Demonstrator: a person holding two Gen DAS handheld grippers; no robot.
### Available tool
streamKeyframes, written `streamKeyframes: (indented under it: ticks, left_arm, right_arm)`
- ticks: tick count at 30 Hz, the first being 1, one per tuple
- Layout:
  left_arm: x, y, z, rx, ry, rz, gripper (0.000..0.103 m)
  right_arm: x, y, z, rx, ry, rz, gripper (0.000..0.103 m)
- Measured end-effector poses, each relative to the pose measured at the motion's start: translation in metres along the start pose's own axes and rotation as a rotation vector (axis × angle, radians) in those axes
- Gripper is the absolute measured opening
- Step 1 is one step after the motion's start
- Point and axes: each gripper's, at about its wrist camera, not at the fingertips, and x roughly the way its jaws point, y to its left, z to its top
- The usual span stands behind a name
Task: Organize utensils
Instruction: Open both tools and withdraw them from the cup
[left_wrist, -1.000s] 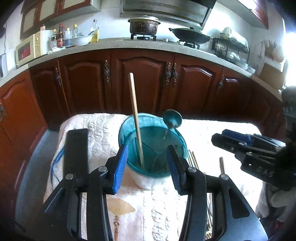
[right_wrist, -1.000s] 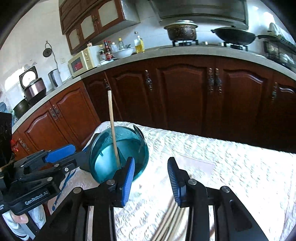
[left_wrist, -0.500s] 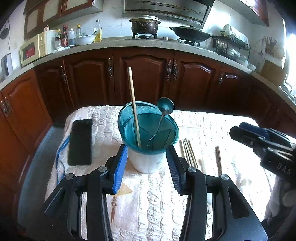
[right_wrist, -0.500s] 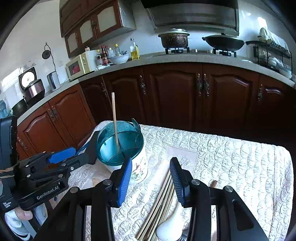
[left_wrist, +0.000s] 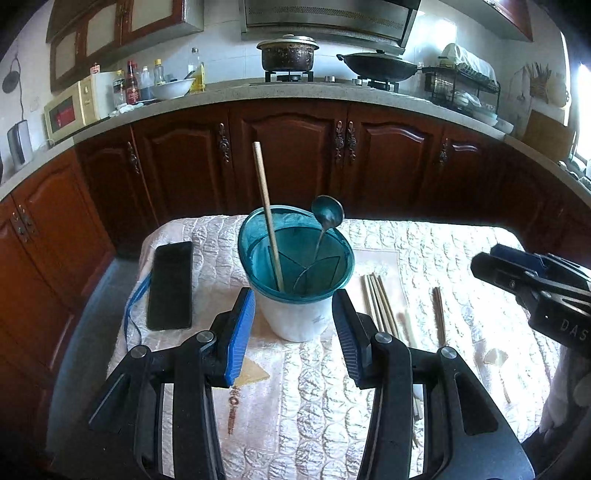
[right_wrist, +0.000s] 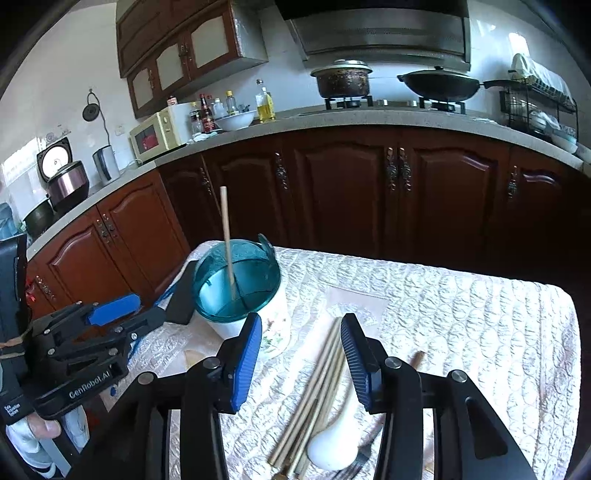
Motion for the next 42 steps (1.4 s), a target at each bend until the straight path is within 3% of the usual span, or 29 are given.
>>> streamKeyframes:
  ticks: [13,17,42]
  left_arm:
    - [0.015,-0.016,0.002,0.008,0.023,-0.022,0.043]
    - [0.015,-0.019,0.001,0.014,0.027,-0.026,0.043]
    - [0.028,-0.021,-0.003,0.001,0.087,-0.065,0.043]
  right_arm:
    - [-0.019,-0.03,-0.016,0.03,0.024,-0.107,0.045]
    - [-0.024,-0.037,-0.019,0.053,0.027,-0.114,0.052]
    - [-0.01,-0.057,-0.036,0.114,0.11,-0.145,0.054]
